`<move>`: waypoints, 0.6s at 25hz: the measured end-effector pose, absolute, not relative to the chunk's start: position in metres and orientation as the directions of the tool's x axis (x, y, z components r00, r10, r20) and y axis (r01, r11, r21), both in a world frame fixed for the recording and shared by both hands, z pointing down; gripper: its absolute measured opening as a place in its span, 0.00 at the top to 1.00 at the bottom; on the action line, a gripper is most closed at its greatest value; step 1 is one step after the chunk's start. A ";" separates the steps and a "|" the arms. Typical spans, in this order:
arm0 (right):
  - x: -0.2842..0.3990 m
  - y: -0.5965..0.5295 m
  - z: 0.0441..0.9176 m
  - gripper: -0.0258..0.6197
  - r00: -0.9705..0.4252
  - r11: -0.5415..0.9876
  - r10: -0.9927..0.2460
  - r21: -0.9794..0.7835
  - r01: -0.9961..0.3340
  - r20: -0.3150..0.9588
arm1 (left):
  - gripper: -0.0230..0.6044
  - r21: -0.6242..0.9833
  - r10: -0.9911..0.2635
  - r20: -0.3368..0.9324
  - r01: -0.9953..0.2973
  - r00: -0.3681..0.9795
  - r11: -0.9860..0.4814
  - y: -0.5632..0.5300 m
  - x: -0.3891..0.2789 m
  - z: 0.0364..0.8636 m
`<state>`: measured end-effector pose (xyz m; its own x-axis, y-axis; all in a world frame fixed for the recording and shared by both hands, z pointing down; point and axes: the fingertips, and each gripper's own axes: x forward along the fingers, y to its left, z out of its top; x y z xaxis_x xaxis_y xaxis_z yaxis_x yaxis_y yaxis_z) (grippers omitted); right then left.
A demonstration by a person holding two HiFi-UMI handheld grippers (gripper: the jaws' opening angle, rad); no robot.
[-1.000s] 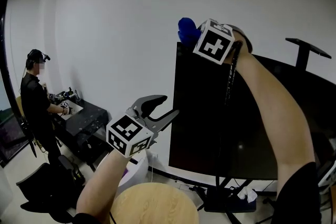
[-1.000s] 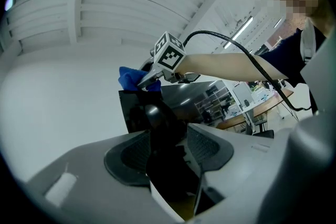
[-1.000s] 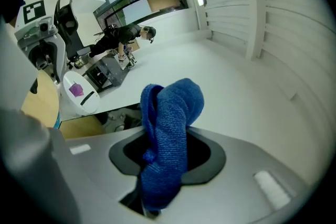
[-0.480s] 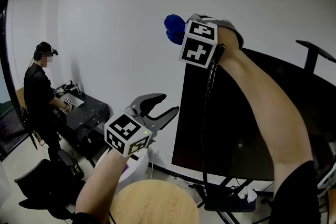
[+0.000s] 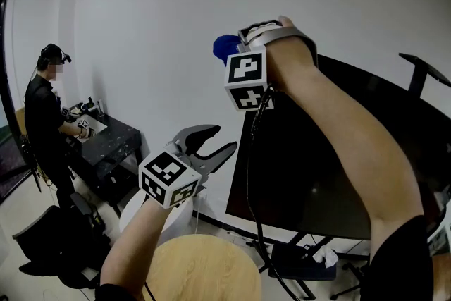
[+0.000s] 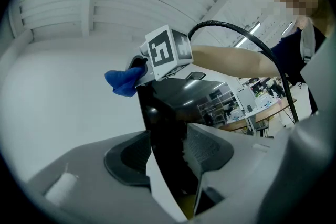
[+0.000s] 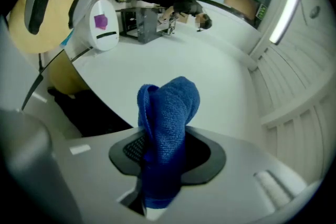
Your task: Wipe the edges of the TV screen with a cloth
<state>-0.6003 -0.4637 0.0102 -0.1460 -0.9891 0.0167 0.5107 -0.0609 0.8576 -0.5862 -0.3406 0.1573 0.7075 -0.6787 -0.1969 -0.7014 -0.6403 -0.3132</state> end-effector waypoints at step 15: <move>-0.597 -0.458 0.105 0.74 -0.124 0.000 -0.986 0.746 0.666 0.111 | 0.65 -0.259 -0.700 -0.185 -0.721 0.690 -0.643 -0.342 -0.597 0.186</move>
